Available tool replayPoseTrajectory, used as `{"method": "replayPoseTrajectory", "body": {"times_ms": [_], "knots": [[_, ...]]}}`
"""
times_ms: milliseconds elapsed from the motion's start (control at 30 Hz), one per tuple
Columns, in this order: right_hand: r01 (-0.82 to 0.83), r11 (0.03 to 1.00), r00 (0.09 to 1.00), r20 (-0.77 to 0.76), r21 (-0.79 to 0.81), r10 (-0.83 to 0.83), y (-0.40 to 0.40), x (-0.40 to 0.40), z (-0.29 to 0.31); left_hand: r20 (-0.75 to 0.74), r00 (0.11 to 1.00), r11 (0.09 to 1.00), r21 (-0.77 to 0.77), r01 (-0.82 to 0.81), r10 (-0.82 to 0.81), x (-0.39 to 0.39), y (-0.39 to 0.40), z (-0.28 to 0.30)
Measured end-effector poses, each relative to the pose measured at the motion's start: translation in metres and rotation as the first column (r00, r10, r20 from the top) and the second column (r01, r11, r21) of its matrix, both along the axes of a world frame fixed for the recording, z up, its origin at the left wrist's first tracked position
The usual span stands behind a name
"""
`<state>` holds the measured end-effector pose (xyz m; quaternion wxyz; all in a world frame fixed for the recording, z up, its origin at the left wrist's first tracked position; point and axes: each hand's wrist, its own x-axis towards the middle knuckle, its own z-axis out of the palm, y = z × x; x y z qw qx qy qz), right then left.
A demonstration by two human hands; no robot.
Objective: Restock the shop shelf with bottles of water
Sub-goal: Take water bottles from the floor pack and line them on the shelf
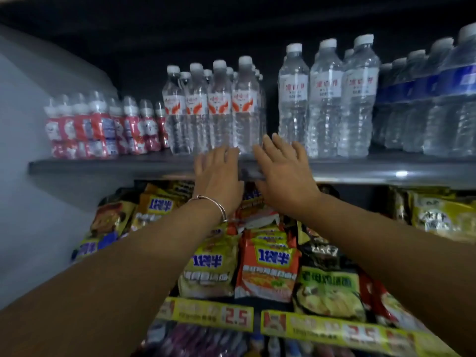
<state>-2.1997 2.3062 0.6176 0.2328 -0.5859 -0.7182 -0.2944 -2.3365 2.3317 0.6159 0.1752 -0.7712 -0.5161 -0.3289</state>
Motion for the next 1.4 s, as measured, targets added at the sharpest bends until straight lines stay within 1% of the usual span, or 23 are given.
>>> {"method": "replayPoseTrajectory", "body": {"times_ms": [100, 233, 367, 467, 600, 633, 700, 733, 800, 867, 933, 1000, 1100, 1167, 1233, 1333, 1400], "knots": [[-0.015, 0.997, 1.000, 0.016, -0.080, 0.016, -0.034, 0.008, -0.054, -0.036, 0.999, 0.997, -0.065, -0.033, 0.031, 0.010, -0.031, -0.055], [-0.017, 0.982, 0.999, -0.034, -0.188, 0.011, -0.063, 0.016, -0.136, -0.040, 0.999, 0.990, -0.137, -0.028, 0.023, 0.021, -0.062, -0.143], [-0.058, 0.958, 0.996, -0.082, -0.280, 0.036, -0.075, 0.022, -0.230, -0.025, 1.000, 0.971, -0.240, -0.011, 0.005, 0.027, -0.080, -0.233], [-0.072, 0.936, 0.994, -0.099, -0.345, 0.040, -0.076, 0.024, -0.309, -0.005, 1.000, 0.963, -0.269, -0.006, 0.005, 0.029, -0.084, -0.309], [-0.105, 0.943, 0.988, -0.139, -0.315, 0.063, -0.079, 0.021, -0.427, 0.059, 0.998, 0.944, -0.328, 0.032, -0.013, 0.026, -0.090, -0.424], [-0.102, 0.941, 0.987, -0.149, -0.324, 0.056, -0.082, 0.018, -0.463, 0.045, 0.998, 0.941, -0.336, 0.045, -0.031, 0.024, -0.092, -0.461], [-0.121, 0.927, 0.984, -0.168, -0.354, 0.064, -0.089, 0.016, -0.505, 0.022, 0.998, 0.938, -0.342, 0.062, -0.058, 0.017, -0.098, -0.507], [-0.122, 0.919, 0.981, -0.185, -0.374, 0.055, -0.091, 0.013, -0.536, 0.005, 0.999, 0.936, -0.349, 0.047, -0.048, 0.014, -0.100, -0.537], [-0.111, 0.889, 0.982, -0.188, -0.444, 0.029, -0.095, 0.006, -0.595, -0.023, 0.999, 0.917, -0.398, 0.022, -0.033, 0.006, -0.105, -0.595], [-0.109, 0.851, 0.981, -0.192, -0.513, 0.011, -0.098, -0.003, -0.650, -0.010, 1.000, 0.871, -0.492, 0.013, -0.021, -0.004, -0.111, -0.649], [-0.109, 0.814, 0.979, -0.201, -0.571, -0.011, -0.100, -0.013, -0.700, -0.007, 1.000, 0.862, -0.507, 0.016, -0.023, -0.012, -0.114, -0.700], [-0.105, 0.756, 0.978, -0.204, -0.647, -0.039, -0.097, -0.021, -0.751, -0.002, 1.000, 0.843, -0.537, 0.022, -0.027, -0.019, -0.114, -0.750], [-0.131, 0.684, 0.964, -0.252, -0.718, -0.080, -0.087, -0.032, -0.816, 0.023, 1.000, 0.803, -0.596, 0.017, -0.005, -0.030, -0.109, -0.812], [-0.147, 0.634, 0.966, -0.249, -0.759, -0.073, -0.080, -0.038, -0.852, 0.045, 0.999, 0.763, -0.646, 0.012, 0.022, -0.035, -0.107, -0.848], [-0.173, 0.582, 0.962, -0.263, -0.794, -0.072, -0.072, -0.043, -0.885, 0.052, 0.998, 0.767, -0.641, 0.013, 0.026, -0.040, -0.100, -0.885], [-0.197, 0.545, 0.949, -0.298, -0.815, -0.102, -0.055, -0.050, -0.933, 0.131, 0.990, 0.795, -0.606, 0.039, 0.051, -0.042, -0.084, -0.934], [-0.209, 0.520, 0.941, -0.316, -0.828, -0.124, -0.043, -0.054, -0.961, 0.130, 0.990, 0.793, -0.608, 0.036, 0.055, -0.042, -0.076, -0.958]]}}
